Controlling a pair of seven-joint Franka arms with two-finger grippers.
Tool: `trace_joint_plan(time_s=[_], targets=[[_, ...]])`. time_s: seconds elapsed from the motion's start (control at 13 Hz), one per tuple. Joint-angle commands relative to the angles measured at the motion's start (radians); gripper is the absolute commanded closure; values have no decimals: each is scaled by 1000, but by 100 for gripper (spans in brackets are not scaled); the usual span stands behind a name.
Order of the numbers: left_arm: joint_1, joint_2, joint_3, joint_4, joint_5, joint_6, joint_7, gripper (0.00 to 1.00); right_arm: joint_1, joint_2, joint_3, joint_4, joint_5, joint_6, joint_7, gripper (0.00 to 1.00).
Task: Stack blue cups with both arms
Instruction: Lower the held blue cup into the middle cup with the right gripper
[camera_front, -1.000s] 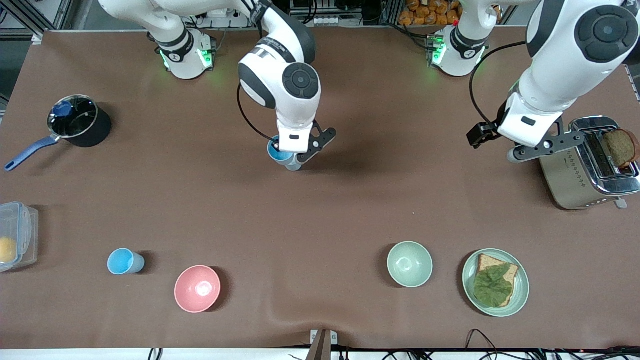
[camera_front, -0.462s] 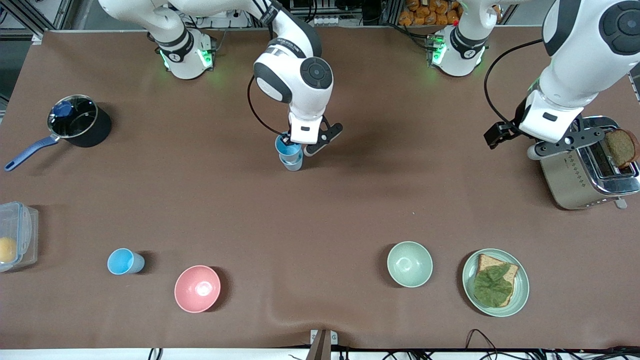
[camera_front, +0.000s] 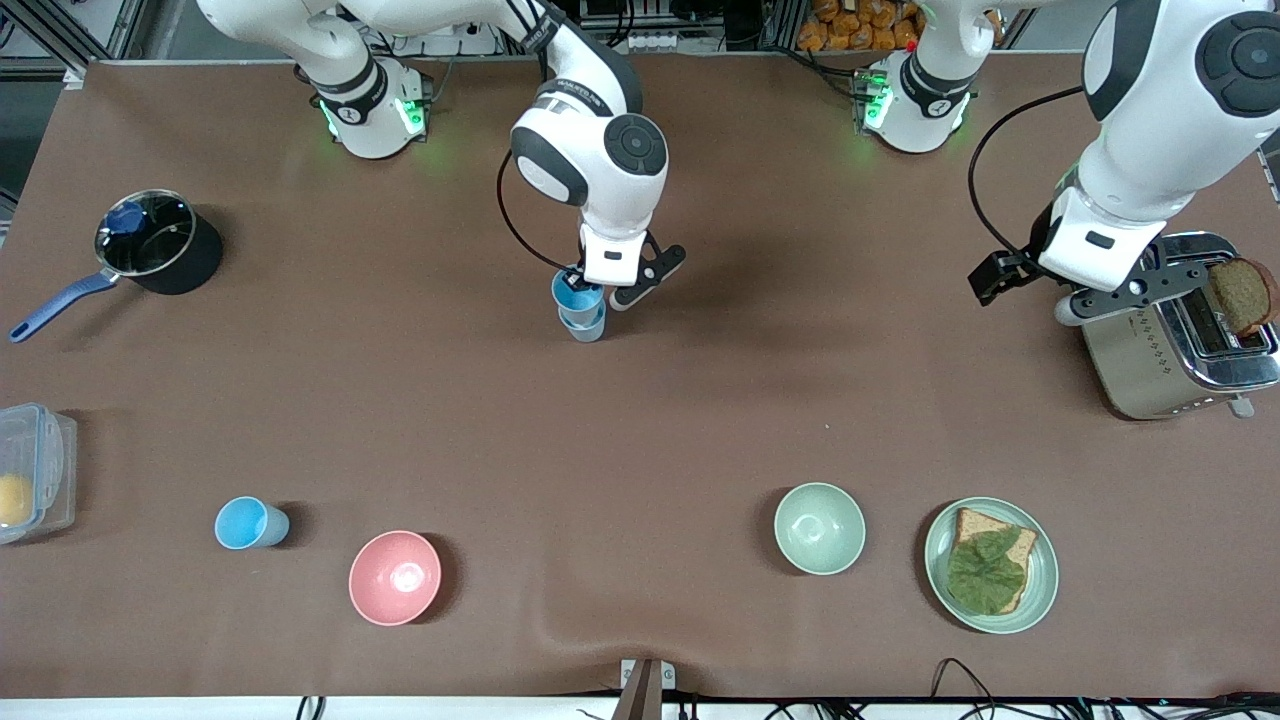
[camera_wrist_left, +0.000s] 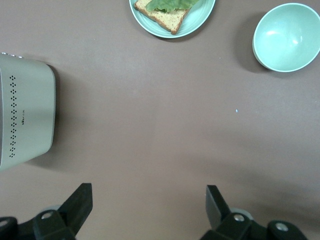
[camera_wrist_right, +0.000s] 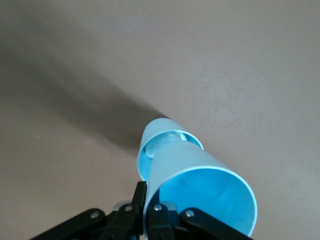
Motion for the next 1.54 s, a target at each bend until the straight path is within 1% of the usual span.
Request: trace_joint_plan(time_s=[0.0,0.23,0.46,0.54,0.62,0.69,0.85,0.92,1.0,1.08,1.15,1.23,1.46], targets=[[13,-15,-11,-14,-20,13,33,0,14,-26,-7,-39,-25,19,26,100],[13,-12,-14,-13,-20,13,33,0,20,-18,-7,-39,-25,25,26,100],[10,-13,-16,-20,-20,13,33,0,31,-13,-7,-37,-25,25,72,100],[10,-13,-16,-20,-20,13,33,0,31,-12,-7,-37,-25,27,72,99],[10,-13,-16,-20,-20,13,33,0,31,-13,-7,-37,-26,25,70,90],[10,-13,-16,-20,-20,13,33,0,31,-13,-7,-36,-31,25,70,84],[11,-16,-16,-20,-20,13,33,0,28,-13,-7,-34,-46,27,70,81],[11,-16,-16,-20,-20,13,33,0,30,-13,-8,-31,-49,27,70,75],[11,-18,-16,-20,-20,13,33,0,28,-13,-8,-31,-49,27,70,58],[11,-18,-16,-20,-20,13,33,0,22,-15,-8,-31,-49,25,70,38],[11,-19,-16,-20,-20,11,33,0,19,-21,-8,-30,-48,19,61,3],[13,-21,-16,-20,-20,10,33,0,16,-25,-8,-30,-46,13,61,0],[13,-26,-16,-20,-20,5,33,0,-24,-58,-5,-10,-32,-65,46,0]])
